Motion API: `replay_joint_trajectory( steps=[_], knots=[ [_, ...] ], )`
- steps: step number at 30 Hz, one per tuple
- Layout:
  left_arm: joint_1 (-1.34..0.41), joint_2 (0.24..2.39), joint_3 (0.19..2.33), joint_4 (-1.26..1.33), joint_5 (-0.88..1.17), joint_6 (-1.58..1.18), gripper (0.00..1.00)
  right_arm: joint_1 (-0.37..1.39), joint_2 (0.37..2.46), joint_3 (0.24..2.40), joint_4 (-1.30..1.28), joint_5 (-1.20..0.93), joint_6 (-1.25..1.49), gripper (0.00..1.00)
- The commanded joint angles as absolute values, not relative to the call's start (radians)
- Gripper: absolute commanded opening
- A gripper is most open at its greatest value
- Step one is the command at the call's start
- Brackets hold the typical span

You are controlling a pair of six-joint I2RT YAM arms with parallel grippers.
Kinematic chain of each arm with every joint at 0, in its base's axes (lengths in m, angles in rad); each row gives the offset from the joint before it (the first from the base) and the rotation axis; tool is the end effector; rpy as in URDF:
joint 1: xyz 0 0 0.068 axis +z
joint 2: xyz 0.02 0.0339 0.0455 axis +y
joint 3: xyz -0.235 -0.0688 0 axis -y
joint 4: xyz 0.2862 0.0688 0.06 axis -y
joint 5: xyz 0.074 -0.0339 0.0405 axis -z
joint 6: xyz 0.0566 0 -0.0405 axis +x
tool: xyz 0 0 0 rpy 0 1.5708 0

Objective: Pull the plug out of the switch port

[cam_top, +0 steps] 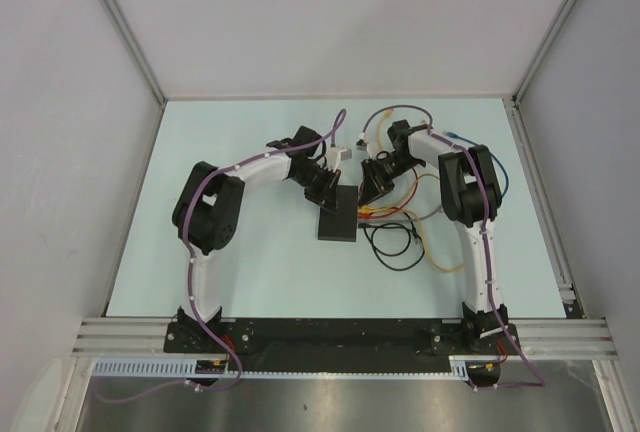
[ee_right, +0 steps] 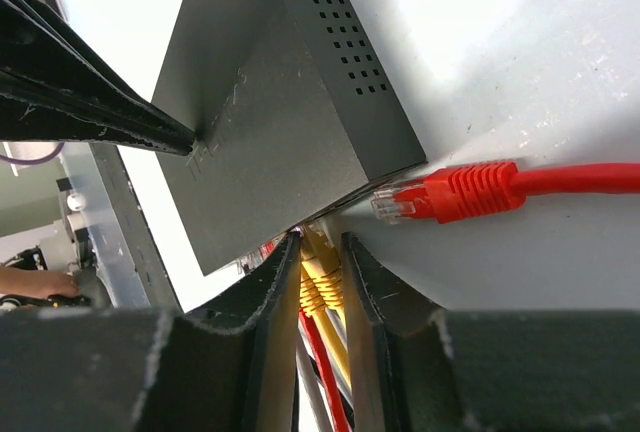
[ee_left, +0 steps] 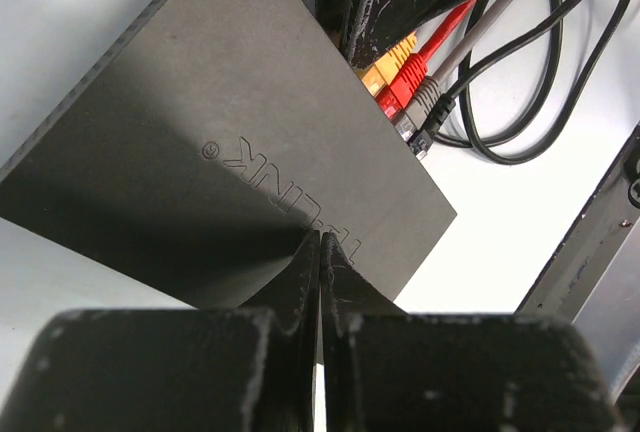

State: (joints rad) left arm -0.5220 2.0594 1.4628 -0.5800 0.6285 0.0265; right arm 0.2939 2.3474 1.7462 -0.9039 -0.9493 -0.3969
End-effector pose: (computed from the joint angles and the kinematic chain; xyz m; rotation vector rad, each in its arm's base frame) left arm 0.3707 -0.2516 0.0992 0.9156 2.5960 -1.0001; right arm 0.4286 0.1778 0.0620 -0.9580 2.5278 1.3824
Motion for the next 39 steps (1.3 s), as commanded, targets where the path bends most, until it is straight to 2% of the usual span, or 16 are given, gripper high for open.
replay_joint_trajectory(
  steps=[1,5,14,28,39],
  knots=[
    [-0.534,2.103,1.465,-0.594,0.569,0.043,0.00,0.333,2.365,1.759,-0.908,-0.827,-0.440,0.25],
    [-0.534,2.105,1.465,-0.594,0.568,0.043,0.00,0.342,2.364,1.759,-0.916,-0.810,-0.448,0.21],
    [-0.535,2.105,1.459,-0.592,0.558,0.043,0.00,0.338,2.361,1.786,-0.948,-0.742,-0.489,0.01],
    [-0.537,2.118,1.465,-0.592,0.558,0.044,0.00,0.318,2.335,1.836,-1.037,-0.681,-0.587,0.00],
    [-0.543,2.115,1.457,-0.589,0.551,0.048,0.00,0.288,2.295,1.844,-1.089,-0.715,-0.612,0.00]
  ],
)
